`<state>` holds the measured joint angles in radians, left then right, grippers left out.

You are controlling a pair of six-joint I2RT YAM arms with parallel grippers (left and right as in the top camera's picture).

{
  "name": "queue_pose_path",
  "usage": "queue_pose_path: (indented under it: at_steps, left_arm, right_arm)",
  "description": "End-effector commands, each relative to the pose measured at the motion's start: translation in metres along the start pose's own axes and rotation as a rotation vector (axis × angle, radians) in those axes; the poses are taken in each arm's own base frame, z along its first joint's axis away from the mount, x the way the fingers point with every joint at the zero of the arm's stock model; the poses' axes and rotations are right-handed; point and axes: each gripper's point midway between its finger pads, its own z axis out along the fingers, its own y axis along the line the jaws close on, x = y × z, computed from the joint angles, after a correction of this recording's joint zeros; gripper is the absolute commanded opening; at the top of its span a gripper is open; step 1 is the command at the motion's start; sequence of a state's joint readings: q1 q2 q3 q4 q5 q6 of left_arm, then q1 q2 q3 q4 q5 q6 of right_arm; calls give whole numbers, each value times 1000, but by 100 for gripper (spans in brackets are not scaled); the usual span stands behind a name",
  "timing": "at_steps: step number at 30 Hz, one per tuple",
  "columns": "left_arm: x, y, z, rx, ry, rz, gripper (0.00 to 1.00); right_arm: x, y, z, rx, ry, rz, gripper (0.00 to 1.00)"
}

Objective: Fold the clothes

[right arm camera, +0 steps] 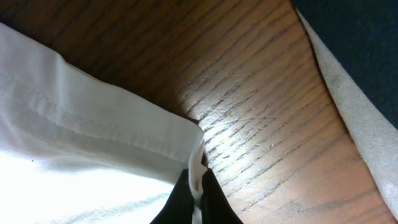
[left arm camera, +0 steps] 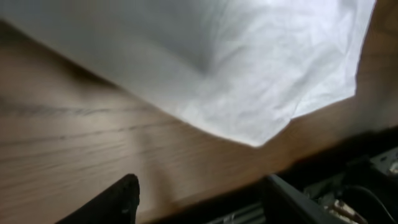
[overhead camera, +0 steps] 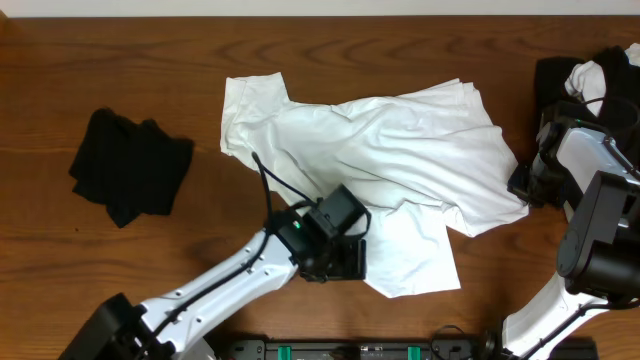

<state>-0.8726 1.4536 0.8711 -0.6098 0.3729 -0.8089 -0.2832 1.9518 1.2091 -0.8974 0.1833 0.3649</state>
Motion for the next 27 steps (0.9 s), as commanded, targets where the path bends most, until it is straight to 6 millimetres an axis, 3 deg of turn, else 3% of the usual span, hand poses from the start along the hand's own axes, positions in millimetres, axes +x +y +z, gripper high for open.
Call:
queue_pose_path:
  at_steps: [1, 11, 12, 15, 17, 21, 27]
  left_arm:
    - [0, 13, 18, -54, -15, -52, 64]
    - [-16, 20, 61, -82, -22, -52, 63]
    - [-17, 20, 65, -83, -21, -53, 54]
    - [-18, 24, 73, -94, -13, -58, 6]
    - [-18, 25, 70, -98, -12, -50, 6]
    - [-26, 27, 39, -102, -49, -13, 6]
    - [-54, 73, -62, -236, -292, -34, 6]
  right_arm:
    - [29, 0, 26, -4, 126, 6, 1]
    - [30, 2, 25, -15, 132, 4, 1]
    - [30, 2, 25, -15, 133, 4, 1]
    - [30, 2, 25, -15, 133, 4, 1]
    - [30, 1, 25, -14, 134, 4, 1]
    - [30, 1, 25, -14, 133, 4, 1]
    - [30, 1, 26, -14, 132, 5, 1]
